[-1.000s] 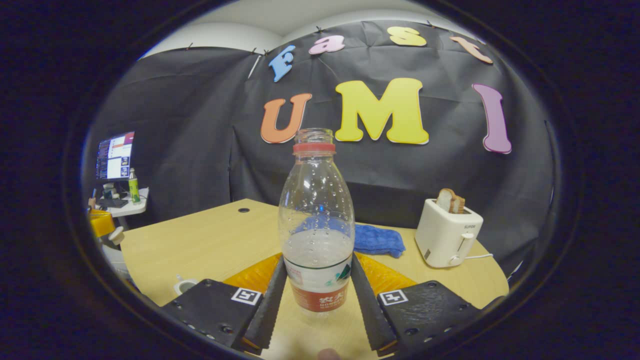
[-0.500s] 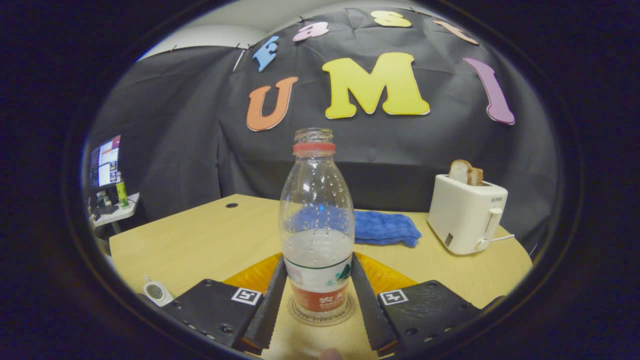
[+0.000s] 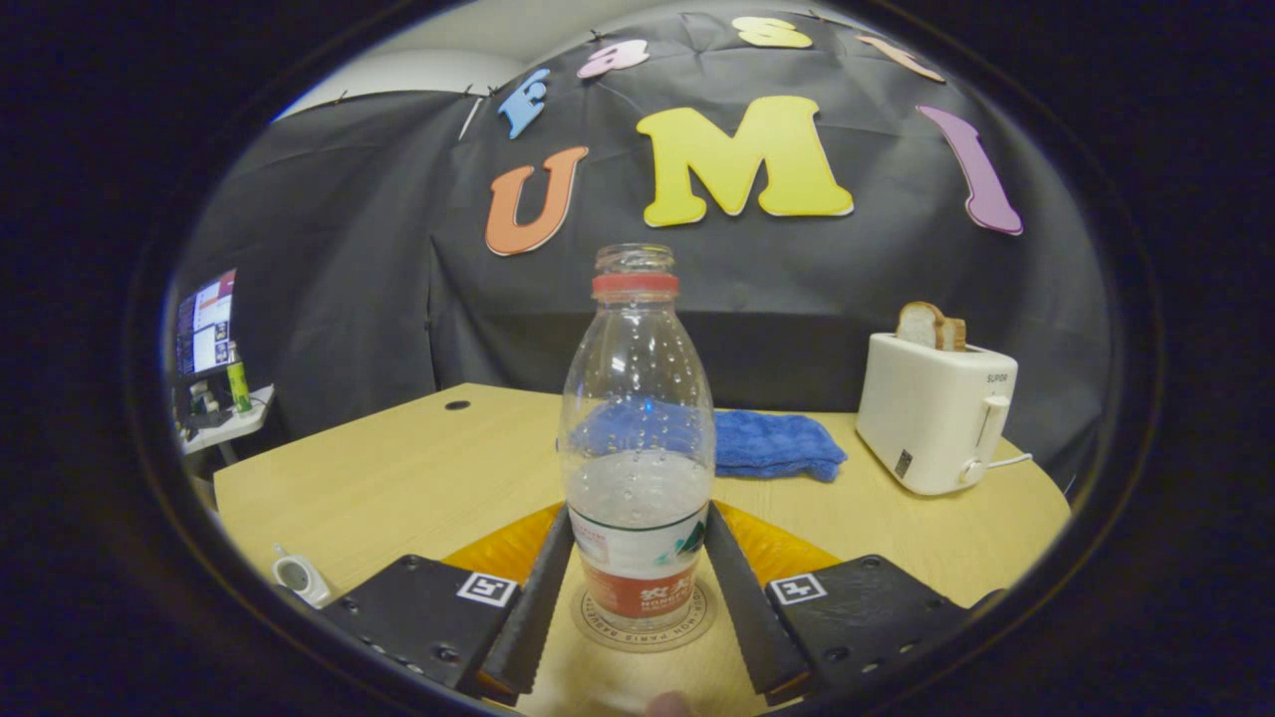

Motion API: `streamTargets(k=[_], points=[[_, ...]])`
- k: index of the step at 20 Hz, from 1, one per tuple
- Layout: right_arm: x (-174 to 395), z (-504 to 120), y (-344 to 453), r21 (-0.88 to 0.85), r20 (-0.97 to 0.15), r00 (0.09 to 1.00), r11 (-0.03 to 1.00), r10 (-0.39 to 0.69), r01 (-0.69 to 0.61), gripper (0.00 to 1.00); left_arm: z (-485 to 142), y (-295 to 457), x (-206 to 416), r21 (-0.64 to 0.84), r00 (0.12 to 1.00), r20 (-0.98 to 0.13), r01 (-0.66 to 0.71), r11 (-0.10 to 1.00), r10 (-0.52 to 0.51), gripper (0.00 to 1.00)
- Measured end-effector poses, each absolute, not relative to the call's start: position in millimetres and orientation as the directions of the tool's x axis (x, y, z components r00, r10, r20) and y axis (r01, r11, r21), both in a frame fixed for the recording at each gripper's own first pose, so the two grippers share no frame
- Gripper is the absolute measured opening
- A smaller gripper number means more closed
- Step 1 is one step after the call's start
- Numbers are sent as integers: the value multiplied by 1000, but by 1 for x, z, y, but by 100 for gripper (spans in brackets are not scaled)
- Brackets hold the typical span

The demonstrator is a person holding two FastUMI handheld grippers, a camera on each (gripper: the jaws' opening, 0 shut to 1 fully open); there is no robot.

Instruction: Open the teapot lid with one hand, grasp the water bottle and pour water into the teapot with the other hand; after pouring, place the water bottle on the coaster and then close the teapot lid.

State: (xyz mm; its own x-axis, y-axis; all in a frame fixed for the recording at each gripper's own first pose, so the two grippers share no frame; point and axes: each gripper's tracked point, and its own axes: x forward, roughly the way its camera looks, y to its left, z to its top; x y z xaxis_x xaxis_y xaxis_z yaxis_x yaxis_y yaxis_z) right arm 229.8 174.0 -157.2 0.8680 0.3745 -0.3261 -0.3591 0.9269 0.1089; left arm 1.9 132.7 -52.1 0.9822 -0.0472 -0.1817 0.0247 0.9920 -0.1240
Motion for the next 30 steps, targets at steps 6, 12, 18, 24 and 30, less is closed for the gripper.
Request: streamTargets(k=[6, 12, 18, 24, 30], points=[[215, -153, 166, 109, -335, 869, 931, 364, -348, 94, -51, 129, 1, -126, 983, -176, 28, 992, -51, 3], [149, -135, 141, 124, -324, 868, 926, 377, -356, 96, -52, 104, 7, -147, 982, -168, 57, 987, -82, 3], [103, -98, 103, 89, -222, 918, 944, 330, -317, 96, -62, 78, 13, -147, 976, -192, 75, 986, -103, 3], [74, -83, 85, 26, -154, 940, 952, 306, -305, 96, -76, 48, 27, -149, 968, -209, 111, 983, -141, 3], [60, -71, 76, -15, -117, 954, 960, 278, -281, 96, -82, 30, 42, -148, 962, -199, 161, 976, -189, 3]])
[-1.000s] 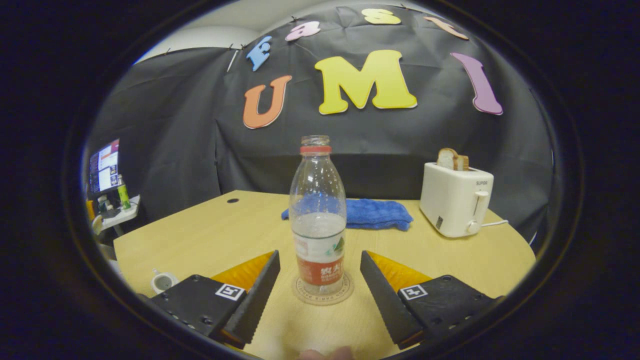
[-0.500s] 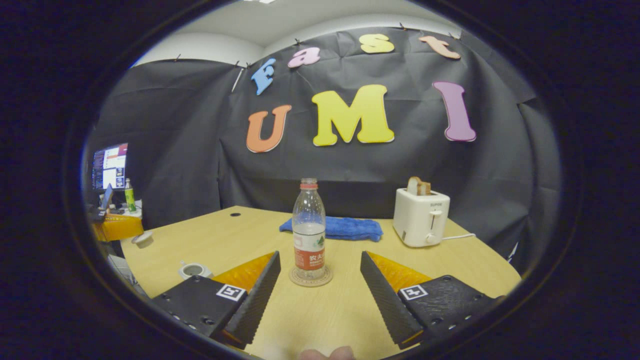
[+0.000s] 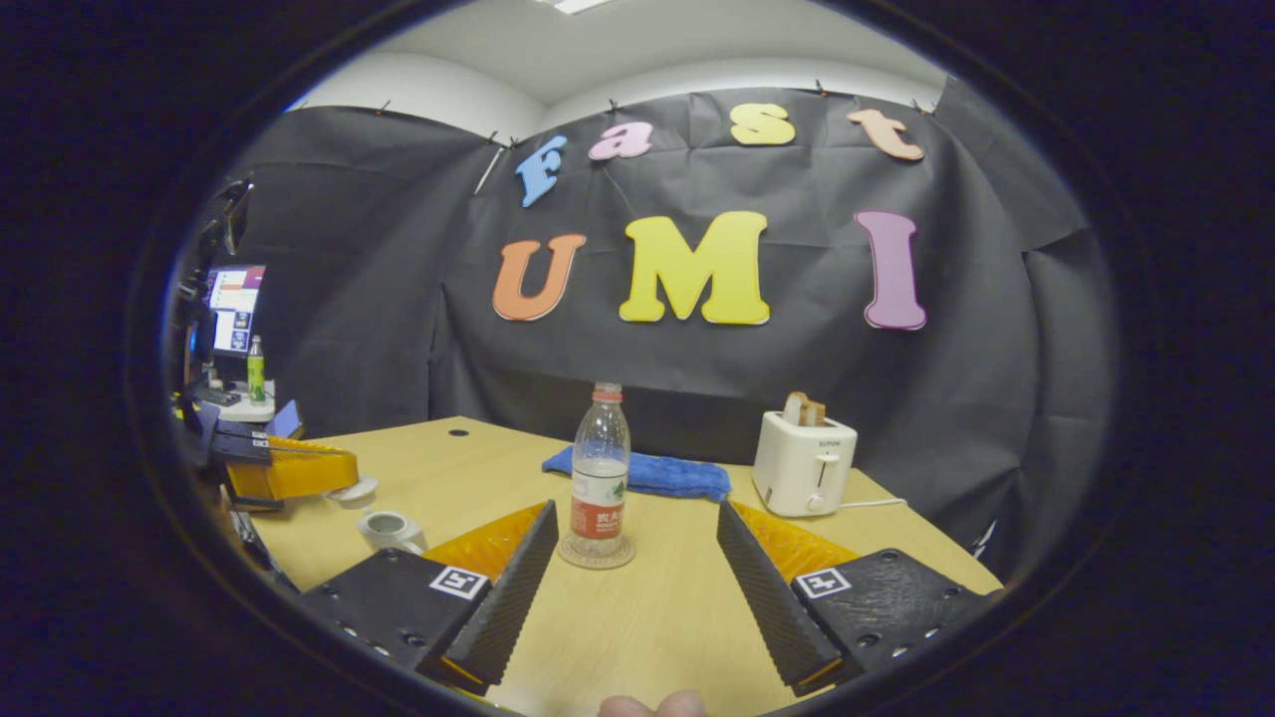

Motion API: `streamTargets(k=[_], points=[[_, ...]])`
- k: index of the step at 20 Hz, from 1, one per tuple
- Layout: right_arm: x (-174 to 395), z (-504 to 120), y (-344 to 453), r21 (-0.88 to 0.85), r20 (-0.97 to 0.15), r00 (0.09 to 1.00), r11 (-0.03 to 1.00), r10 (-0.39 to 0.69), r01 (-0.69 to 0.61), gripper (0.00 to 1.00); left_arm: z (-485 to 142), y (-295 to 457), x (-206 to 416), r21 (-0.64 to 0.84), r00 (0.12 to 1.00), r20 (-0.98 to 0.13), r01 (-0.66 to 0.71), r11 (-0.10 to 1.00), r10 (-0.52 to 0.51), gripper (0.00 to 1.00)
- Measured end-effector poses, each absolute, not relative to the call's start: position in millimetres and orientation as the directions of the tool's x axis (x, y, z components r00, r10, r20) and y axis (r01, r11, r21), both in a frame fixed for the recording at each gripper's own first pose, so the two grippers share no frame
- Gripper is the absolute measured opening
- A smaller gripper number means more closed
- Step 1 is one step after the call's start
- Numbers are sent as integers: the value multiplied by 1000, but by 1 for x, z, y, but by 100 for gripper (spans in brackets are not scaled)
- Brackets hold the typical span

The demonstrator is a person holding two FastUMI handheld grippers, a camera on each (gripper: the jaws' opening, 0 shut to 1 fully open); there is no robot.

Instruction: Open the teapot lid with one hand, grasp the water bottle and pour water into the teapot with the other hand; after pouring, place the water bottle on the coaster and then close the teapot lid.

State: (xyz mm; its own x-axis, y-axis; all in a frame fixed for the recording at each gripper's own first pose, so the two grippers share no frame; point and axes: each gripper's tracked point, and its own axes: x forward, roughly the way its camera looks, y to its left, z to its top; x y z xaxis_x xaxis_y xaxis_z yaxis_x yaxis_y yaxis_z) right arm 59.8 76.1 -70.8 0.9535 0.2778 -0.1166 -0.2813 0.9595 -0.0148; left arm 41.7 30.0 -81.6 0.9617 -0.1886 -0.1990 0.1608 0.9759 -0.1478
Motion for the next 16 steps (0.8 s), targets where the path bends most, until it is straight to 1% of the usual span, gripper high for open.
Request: streamTargets(k=[3, 4, 10, 16], points=[[57, -71, 76, -18, -103, 957, 961, 271, -274, 96, -86, 31, 46, -150, 960, -196, 171, 974, -199, 3], [56, -72, 76, -19, -103, 958, 962, 268, -271, 94, -88, 31, 48, -152, 960, -195, 173, 973, -201, 3], [59, -86, 63, 3, -121, 964, 971, 236, -238, 94, -103, 33, 57, -146, 956, -212, 172, 974, -201, 3], [66, -97, 43, 46, -149, 969, 980, 198, -193, 94, -118, 39, 68, -105, 958, -237, 139, 985, -161, 3]])
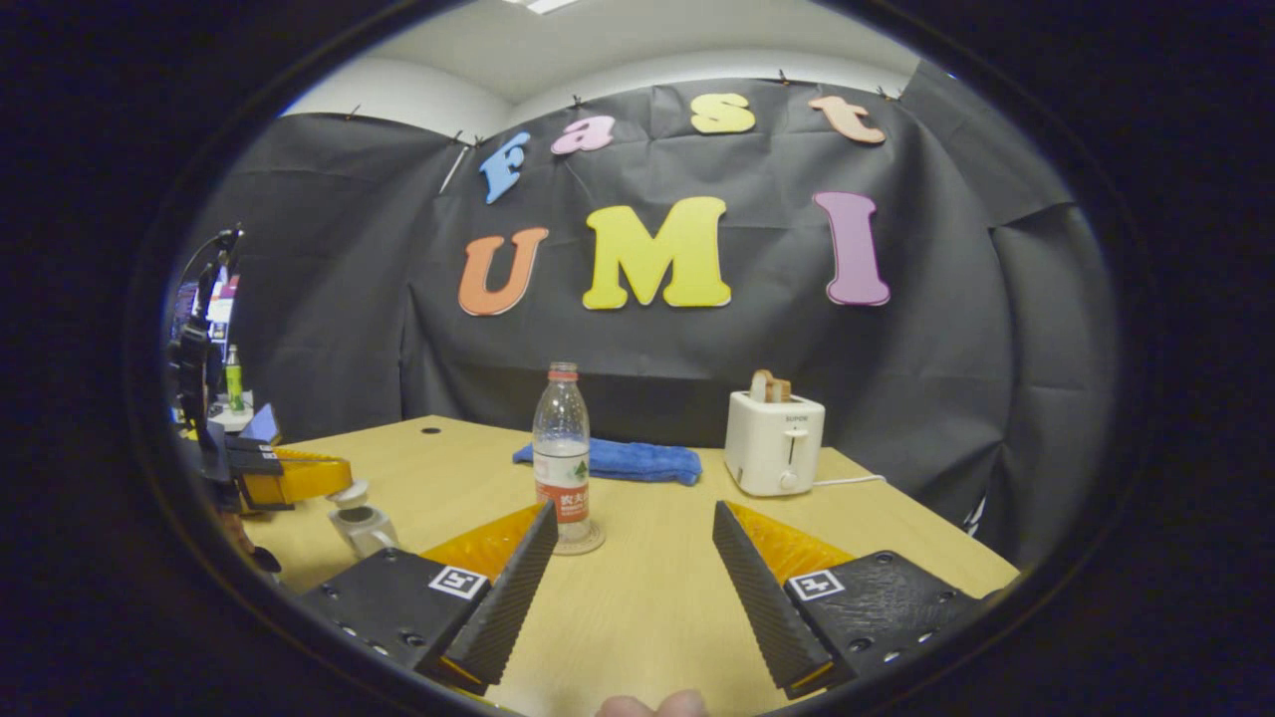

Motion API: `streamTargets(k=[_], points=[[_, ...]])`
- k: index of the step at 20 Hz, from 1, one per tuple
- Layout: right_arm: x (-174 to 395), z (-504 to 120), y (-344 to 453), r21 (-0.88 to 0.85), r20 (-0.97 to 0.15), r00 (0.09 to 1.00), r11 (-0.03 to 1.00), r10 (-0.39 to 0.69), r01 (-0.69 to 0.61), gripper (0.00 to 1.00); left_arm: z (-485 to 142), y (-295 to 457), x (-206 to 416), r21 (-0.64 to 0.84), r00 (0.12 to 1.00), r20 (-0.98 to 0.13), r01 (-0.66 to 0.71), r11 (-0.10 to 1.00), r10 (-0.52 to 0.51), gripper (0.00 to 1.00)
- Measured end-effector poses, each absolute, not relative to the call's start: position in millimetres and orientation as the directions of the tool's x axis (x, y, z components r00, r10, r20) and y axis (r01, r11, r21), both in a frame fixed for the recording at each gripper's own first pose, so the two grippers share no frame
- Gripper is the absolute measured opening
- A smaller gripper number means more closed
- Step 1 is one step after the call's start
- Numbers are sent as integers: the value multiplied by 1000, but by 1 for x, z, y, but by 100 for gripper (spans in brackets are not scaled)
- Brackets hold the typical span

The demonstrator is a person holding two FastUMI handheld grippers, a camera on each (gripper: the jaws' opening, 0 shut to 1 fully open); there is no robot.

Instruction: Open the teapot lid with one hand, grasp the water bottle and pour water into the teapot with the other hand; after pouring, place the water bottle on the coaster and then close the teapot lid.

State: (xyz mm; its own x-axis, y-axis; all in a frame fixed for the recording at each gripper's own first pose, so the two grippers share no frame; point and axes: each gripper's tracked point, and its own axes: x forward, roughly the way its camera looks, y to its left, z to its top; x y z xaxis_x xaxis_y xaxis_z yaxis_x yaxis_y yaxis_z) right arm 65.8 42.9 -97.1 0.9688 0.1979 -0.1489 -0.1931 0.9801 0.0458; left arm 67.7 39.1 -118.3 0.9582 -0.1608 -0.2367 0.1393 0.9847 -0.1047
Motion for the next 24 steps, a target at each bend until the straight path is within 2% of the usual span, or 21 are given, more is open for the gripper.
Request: streamTargets(k=[20, 24], points=[[68, -113, 29, 91, -180, 968, 983, 174, -160, 94, -145, 46, 67, -85, 949, -302, 68, 994, -91, 3], [70, -112, 30, 95, -178, 970, 984, 167, -152, 94, -144, 45, 71, -107, 952, -296, 51, 993, -81, 8]])
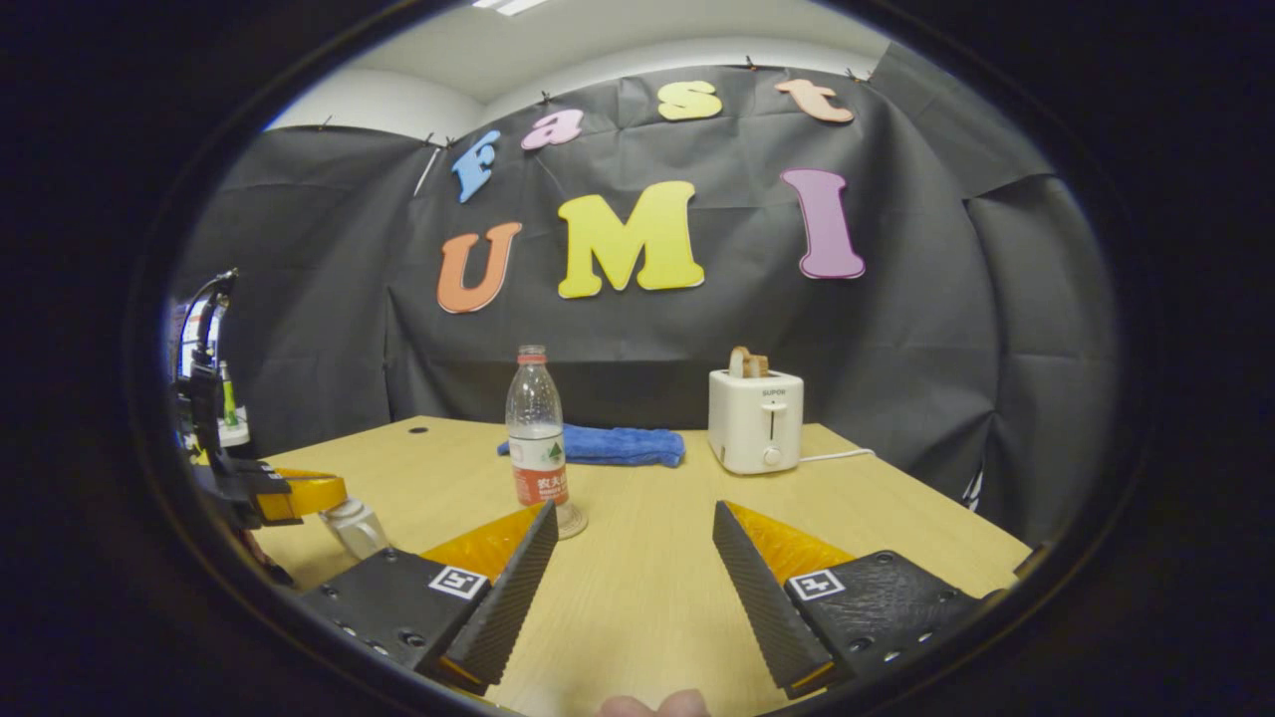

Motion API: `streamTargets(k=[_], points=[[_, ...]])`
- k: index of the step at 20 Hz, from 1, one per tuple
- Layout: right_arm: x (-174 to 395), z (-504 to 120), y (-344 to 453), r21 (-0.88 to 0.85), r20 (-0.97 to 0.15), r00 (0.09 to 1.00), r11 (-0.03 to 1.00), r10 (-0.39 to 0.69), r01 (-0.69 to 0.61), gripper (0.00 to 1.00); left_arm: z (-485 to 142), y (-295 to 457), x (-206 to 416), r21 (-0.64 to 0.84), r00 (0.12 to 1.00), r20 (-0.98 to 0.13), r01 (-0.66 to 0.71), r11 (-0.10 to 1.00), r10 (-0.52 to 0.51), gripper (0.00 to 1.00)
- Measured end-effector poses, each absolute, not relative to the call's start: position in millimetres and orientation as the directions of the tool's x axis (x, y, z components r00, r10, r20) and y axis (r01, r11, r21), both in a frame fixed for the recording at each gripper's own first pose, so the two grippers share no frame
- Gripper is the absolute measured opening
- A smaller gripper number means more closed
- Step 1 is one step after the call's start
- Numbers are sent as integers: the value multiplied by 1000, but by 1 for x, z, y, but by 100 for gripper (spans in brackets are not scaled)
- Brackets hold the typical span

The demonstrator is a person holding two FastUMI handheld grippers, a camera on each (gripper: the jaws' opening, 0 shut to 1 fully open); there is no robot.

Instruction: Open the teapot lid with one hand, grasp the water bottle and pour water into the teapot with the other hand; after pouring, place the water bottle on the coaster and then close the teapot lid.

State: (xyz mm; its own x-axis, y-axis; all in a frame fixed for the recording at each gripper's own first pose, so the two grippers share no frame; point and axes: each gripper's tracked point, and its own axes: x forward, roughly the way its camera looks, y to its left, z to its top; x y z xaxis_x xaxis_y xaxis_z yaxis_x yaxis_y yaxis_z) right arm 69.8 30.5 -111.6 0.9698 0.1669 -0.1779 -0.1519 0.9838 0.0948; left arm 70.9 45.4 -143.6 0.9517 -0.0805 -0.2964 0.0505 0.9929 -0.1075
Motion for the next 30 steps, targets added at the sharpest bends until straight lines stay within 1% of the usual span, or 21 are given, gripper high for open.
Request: streamTargets(k=[1, 2, 3, 5, 6, 11, 16, 18, 21, 30], points=[[69, -111, 30, 98, -178, 970, 984, 165, -149, 94, -139, 46, 69, -105, 954, -289, 48, 993, -77, 18], [69, -111, 31, 102, -176, 971, 984, 164, -148, 94, -133, 46, 66, -102, 958, -277, 42, 994, -69, 23], [69, -110, 30, 102, -175, 971, 984, 160, -143, 94, -130, 48, 68, -97, 962, -265, 35, 995, -59, 39], [69, -109, 28, 109, -170, 974, 985, 151, -134, 94, -115, 53, 66, -85, 972, -231, 12, 996, -31, 100], [68, -108, 26, 112, -166, 976, 986, 142, -125, 94, -106, 54, 65, -84, 976, -215, 4, 996, -22, 96], [63, -93, 7, 112, -138, 988, 992, 75, -60, 93, -53, 42, 51, -98, 993, -115, 3, 995, -14, 96], [49, -68, -12, 92, -93, 996, 996, 9, -1, 94, -26, 24, 36, -88, 997, -71, 14, 996, -20, 96], [41, -60, -18, 77, -83, 996, 997, -13, 20, 94, -13, 9, 31, -83, 998, -37, 46, 996, -49, 96], [28, -52, -27, 50, -75, 996, 997, -49, 53, 94, -5, -6, 24, -72, 996, -18, 83, 994, -84, 95], [-4, -28, -29, 21, -34, 996, 996, -88, 88, 94, 14, -14, 8, -54, 995, 19, 103, 993, -102, 96]])
